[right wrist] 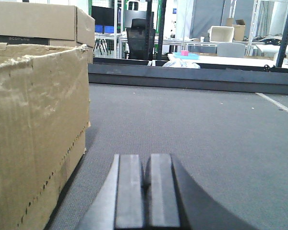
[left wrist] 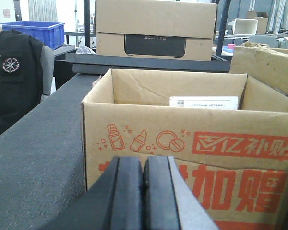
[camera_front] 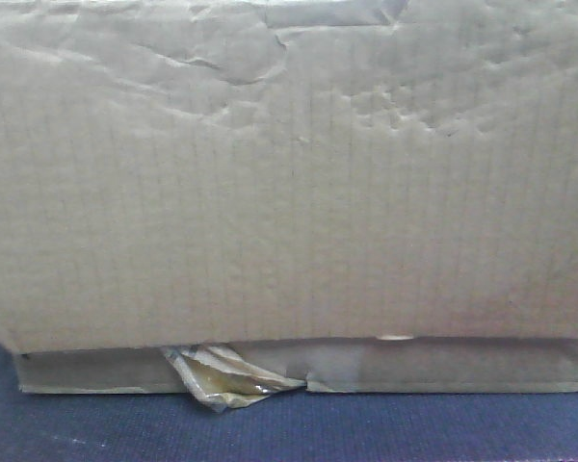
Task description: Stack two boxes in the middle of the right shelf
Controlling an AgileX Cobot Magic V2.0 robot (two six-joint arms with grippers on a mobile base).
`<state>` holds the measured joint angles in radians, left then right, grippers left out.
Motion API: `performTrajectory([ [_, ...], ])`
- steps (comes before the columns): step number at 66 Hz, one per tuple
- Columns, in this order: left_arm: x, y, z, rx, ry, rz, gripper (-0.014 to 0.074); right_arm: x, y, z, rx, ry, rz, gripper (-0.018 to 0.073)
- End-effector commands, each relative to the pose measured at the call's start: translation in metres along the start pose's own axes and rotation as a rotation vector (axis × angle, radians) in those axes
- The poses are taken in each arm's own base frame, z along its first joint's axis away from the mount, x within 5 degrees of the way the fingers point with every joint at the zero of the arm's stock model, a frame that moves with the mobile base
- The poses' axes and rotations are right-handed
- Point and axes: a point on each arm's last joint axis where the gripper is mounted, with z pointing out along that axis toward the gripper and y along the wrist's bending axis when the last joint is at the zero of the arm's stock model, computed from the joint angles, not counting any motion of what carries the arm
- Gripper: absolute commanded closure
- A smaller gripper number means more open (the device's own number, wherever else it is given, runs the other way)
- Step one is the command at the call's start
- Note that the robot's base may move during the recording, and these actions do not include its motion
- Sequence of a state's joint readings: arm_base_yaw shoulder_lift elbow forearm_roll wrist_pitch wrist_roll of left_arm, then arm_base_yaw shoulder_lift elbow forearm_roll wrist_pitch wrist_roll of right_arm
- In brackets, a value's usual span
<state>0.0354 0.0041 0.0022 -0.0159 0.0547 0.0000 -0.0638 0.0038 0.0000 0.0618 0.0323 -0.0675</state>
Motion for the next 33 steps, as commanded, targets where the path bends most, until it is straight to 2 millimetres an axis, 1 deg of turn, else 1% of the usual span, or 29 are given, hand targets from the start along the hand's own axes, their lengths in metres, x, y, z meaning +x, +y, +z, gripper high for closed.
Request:
performTrajectory([
  [1,-0.0027,-0.0003,-0.0005,0.004,-0.025,0.004,0.0691,-0.0018,-0.0002,-0.0003,0.004,-0.021,-0.010,0.0720],
  [33,-0.0027,-0.0003,-0.0005,0.004,-0.025,0.004,0.0691,-0.0018,-0.0002,-0.0003,0.004,-0.021,-0.010,0.0720],
])
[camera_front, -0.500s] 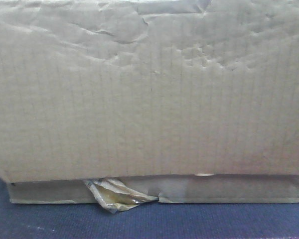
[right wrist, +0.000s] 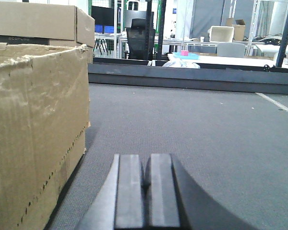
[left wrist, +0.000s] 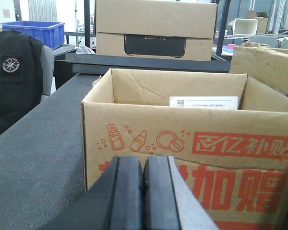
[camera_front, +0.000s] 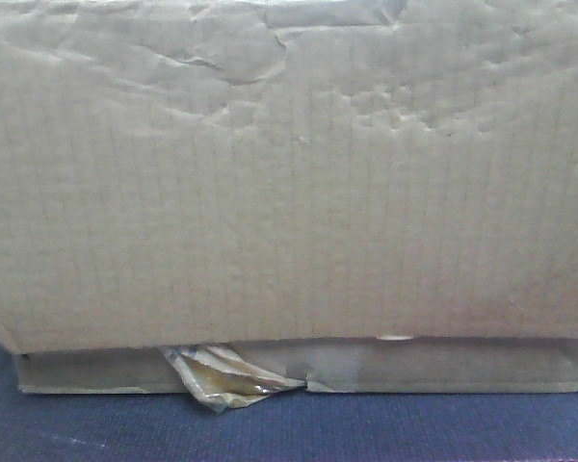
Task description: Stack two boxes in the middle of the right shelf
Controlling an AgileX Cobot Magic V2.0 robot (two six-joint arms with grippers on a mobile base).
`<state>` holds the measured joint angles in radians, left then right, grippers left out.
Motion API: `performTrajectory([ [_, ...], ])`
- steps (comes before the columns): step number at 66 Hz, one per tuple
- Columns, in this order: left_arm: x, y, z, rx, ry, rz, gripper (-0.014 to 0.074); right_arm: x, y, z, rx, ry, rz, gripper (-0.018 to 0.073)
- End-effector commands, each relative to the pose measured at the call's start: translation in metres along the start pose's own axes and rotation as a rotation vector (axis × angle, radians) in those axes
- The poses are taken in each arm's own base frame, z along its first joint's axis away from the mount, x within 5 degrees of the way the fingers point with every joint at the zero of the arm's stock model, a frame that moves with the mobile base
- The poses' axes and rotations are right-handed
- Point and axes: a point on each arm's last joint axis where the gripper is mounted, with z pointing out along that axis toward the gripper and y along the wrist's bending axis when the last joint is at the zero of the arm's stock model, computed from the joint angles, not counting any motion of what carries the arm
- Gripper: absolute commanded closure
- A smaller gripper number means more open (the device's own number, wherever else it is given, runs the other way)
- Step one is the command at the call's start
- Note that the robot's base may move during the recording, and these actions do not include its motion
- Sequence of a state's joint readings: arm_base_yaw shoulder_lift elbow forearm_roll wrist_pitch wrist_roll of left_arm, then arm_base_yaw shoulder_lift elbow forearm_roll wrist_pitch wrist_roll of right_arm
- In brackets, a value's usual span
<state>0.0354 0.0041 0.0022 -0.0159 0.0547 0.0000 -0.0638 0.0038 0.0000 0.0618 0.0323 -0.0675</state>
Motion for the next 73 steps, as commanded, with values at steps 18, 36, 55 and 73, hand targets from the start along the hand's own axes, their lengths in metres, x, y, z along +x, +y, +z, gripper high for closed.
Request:
performTrajectory([
  [18,-0.005,0.000,-0.001,0.000,-0.045,0.004,0.0691,-0.002,0.000,0.000,0.004,-0.021,-0.010,0.0720],
  [36,-0.011,0.000,-0.002,0.001,-0.037,0.004,0.0691,-0.002,0.000,0.000,0.004,-0.021,-0.010,0.0720],
  [55,-0.099,-0.001,-0.010,-0.004,-0.023,0.028,0.0691,-0.002,0.000,0.000,0.004,-0.021,-0.010,0.0720],
  [73,-0.180,-0.004,0.036,0.007,0.295,-0.002,0.0691,-0.002,0.000,0.000,0.004,-0.021,-0.010,0.0720],
])
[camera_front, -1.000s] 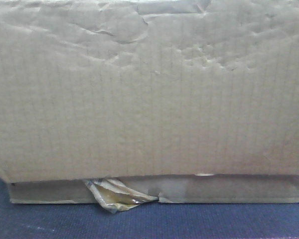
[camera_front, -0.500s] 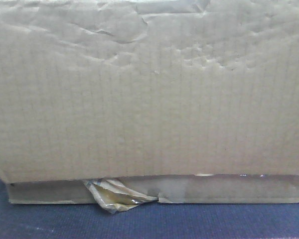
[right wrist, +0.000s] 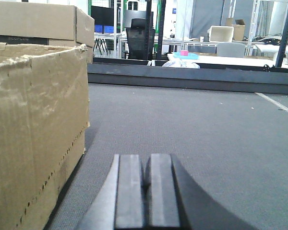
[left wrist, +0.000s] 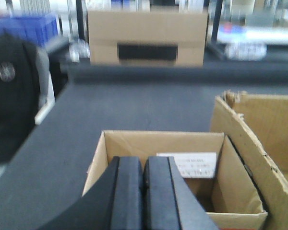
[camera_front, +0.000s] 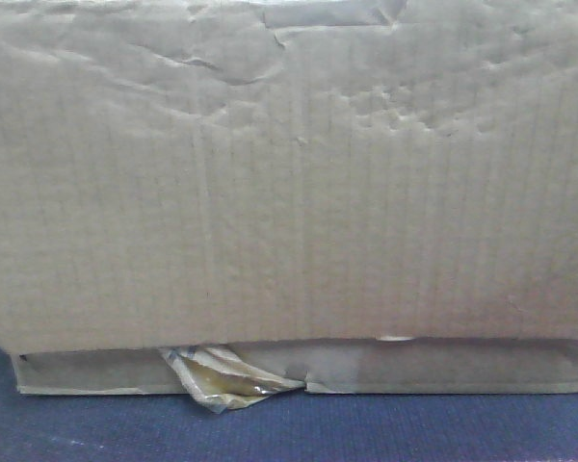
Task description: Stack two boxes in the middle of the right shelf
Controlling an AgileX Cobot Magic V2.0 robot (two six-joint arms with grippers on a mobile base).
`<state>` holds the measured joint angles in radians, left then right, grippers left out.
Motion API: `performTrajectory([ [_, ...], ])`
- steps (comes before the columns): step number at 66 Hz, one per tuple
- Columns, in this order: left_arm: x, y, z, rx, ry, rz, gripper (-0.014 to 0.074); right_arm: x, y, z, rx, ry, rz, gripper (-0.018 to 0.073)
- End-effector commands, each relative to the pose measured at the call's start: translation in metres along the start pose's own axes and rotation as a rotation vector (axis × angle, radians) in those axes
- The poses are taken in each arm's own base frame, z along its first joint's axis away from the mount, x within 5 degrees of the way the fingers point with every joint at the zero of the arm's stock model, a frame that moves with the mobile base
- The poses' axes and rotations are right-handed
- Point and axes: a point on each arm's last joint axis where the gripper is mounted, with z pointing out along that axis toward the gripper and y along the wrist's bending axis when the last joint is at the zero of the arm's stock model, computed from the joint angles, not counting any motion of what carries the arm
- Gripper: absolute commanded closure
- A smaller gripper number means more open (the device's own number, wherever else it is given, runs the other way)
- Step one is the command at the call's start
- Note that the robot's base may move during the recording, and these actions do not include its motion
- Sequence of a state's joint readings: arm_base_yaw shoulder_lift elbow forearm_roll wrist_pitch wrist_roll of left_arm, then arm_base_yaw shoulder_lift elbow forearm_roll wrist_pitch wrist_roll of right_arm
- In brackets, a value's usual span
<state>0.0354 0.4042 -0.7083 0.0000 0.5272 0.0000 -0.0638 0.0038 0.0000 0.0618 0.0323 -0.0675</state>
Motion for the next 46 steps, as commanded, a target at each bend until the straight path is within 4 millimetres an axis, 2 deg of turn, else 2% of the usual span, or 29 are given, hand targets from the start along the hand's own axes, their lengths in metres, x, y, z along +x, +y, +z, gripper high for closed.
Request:
performTrajectory([
  [1,-0.024,-0.001,0.021,0.013,0.167,-0.018,0.0691,-0.002,0.000,0.000,0.004,-0.021,-0.010,0.0720],
  [9,-0.055,-0.002,0.052,0.021,0.311,-0.025,0.0691,-0.002,0.000,0.000,0.004,-0.021,-0.010,0.0720],
  [19,-0.086,-0.003,0.088,0.030,0.327,-0.036,0.0691,-0.002,0.000,0.000,0.004,-0.021,-0.010,0.0720],
  [31,-0.102,-0.012,0.120,0.109,0.303,-0.143,0.0691,-0.002,0.000,0.000,0.004,-0.021,-0.010,0.0720],
  [38,-0.108,-0.017,0.127,0.165,0.265,-0.230,0.0691,-0.002,0.000,0.000,0.004,-0.021,-0.010,0.0720],
  [46,-0.109,-0.017,0.132,0.160,0.237,-0.236,0.0691,-0.002,0.000,0.000,0.004,-0.021,-0.010,0.0720],
])
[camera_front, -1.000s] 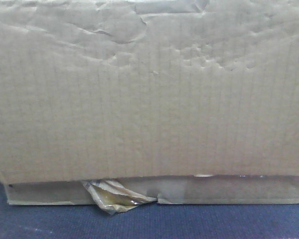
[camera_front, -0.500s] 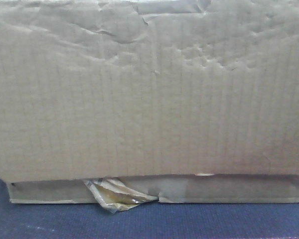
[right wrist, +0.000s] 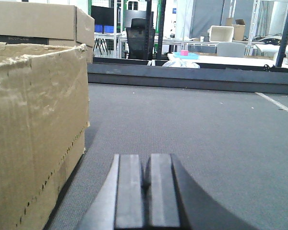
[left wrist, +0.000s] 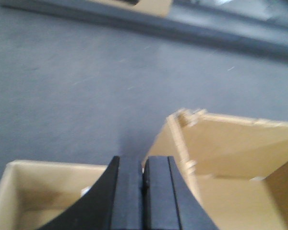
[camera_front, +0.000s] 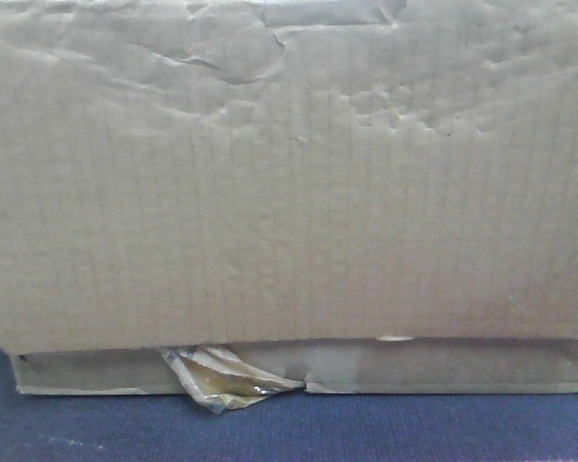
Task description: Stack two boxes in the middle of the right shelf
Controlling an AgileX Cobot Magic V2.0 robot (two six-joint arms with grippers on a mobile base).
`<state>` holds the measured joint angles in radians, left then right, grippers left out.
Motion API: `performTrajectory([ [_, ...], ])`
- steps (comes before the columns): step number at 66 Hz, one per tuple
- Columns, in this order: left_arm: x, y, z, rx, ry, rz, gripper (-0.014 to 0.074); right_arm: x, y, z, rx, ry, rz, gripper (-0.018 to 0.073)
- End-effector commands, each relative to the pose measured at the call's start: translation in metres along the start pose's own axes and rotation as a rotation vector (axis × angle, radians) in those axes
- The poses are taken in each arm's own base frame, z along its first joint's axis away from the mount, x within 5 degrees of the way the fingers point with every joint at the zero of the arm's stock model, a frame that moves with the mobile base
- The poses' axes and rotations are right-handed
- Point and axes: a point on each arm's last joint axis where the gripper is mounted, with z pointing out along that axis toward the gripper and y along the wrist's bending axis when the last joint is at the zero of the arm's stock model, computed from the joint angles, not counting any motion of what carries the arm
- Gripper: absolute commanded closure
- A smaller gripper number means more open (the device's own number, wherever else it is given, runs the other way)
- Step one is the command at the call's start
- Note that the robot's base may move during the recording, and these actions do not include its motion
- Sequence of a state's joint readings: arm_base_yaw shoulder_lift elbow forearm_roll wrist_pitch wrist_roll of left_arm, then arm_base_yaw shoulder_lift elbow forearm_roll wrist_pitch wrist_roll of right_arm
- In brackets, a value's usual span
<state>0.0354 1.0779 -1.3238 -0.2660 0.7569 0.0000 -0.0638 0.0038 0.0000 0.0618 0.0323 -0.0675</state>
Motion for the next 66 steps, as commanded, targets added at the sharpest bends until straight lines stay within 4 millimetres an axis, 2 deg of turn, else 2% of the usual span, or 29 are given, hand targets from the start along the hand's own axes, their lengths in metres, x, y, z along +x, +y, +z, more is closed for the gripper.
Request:
performTrajectory([
  [1,-0.006,-0.001,-0.001,0.008,-0.049,-0.005,0.0691,-0.002,0.000,0.000,0.004,-0.021,-0.010,0.0720],
  [12,-0.001,0.007,0.004,-0.074,0.022,0.076,0.0691,-0.002,0.000,0.000,0.004,-0.021,-0.010,0.0720],
  [20,0.007,0.015,0.022,-0.112,0.165,0.082,0.0691,-0.002,0.000,0.000,0.004,-0.021,-0.010,0.0720],
  [27,0.010,0.028,0.042,-0.150,0.302,0.051,0.0691,-0.002,0.000,0.000,0.004,-0.021,-0.010,0.0720],
  [33,0.009,0.040,0.058,-0.158,0.360,0.095,0.0691,-0.002,0.000,0.000,0.004,-0.021,-0.010,0.0720],
  [42,0.014,0.061,0.073,-0.118,0.463,0.145,0.0691,-0.002,0.000,0.000,0.004,-0.021,-0.010,0.0720],
  [54,0.022,0.091,0.090,-0.113,0.540,0.112,0.0691,-0.002,0.000,0.000,0.004,-0.021,-0.010,0.0720],
  [60,0.025,0.102,0.097,-0.135,0.553,0.095,0.0659,-0.002,0.000,0.000,0.004,-0.021,-0.010,0.0720],
  [66,0.026,0.107,0.104,-0.150,0.552,0.100,0.0559,-0.002,0.000,0.000,0.004,-0.021,-0.010,0.0720],
])
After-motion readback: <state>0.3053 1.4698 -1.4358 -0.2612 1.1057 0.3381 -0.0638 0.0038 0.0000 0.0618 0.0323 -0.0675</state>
